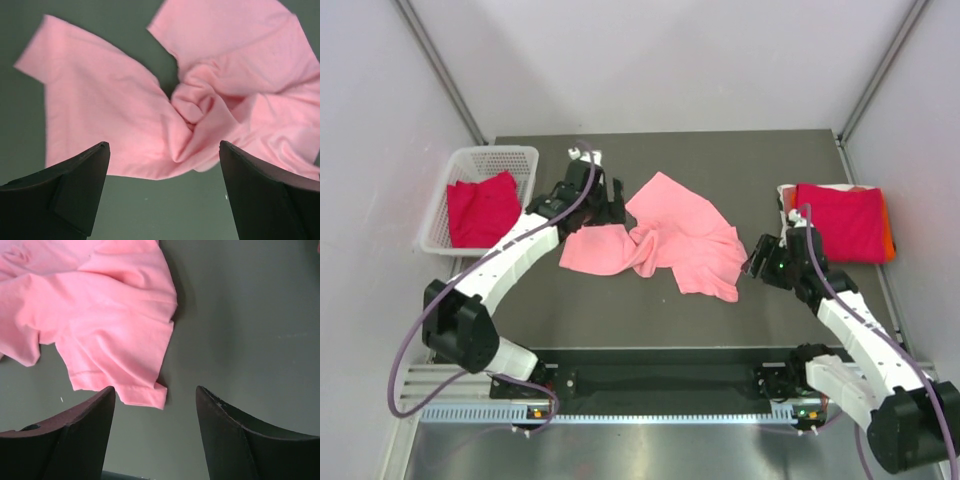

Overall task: Fold and stack the t-shirts
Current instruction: Flatten the tshirt out

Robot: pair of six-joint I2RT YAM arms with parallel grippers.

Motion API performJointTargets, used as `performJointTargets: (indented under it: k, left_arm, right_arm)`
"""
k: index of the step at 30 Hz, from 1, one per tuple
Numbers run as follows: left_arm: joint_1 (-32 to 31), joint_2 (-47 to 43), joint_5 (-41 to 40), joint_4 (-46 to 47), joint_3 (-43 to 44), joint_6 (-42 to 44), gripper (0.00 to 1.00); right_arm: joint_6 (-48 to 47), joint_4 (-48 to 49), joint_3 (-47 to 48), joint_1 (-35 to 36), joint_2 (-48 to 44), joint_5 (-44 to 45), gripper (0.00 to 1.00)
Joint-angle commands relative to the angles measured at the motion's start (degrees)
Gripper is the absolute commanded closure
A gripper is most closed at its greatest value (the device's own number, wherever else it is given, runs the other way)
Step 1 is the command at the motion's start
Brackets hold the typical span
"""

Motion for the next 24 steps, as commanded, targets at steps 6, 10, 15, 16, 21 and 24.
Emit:
performJointTargets:
  k: [6, 10, 15, 16, 21, 24]
  left_arm:
    - [9.81, -5.60, -4.42, 0.13, -6.63, -8.23, 0.09]
    - [13.24, -8.06, -4.77, 1.97, -12.07, -10.09, 0.10]
    - [15.18, -13.77, -5.82, 6.37, -17.36, -13.25, 0.14]
    - [15.61, -14.39, -6.09, 6.46, -18.32, -13.52, 0.14]
    - [16.50, -16.42, -7.75, 6.29, -19.21, -14.39, 0.17]
    - [16.93, -16.33, -9.07, 5.06, -18.95, -14.75, 0.19]
  right_arm:
    - [4.45, 1.61, -5.23, 4.71, -3.15, 3.53, 0.40]
    - [5.51, 3.54, -7.08, 6.38, -1.48, 5.37, 0.44]
    - [6.56, 6.61, -7.70, 8.22, 2.82, 5.99, 0.53]
    - [6.91, 6.96, -7.79, 9.27, 3.35, 6.08, 0.53]
    - [8.58, 10.66, -8.58, 11.65, 7.57, 6.25, 0.55]
    - [9.37, 11.62, -8.75, 12.53, 9.51, 7.22, 0.57]
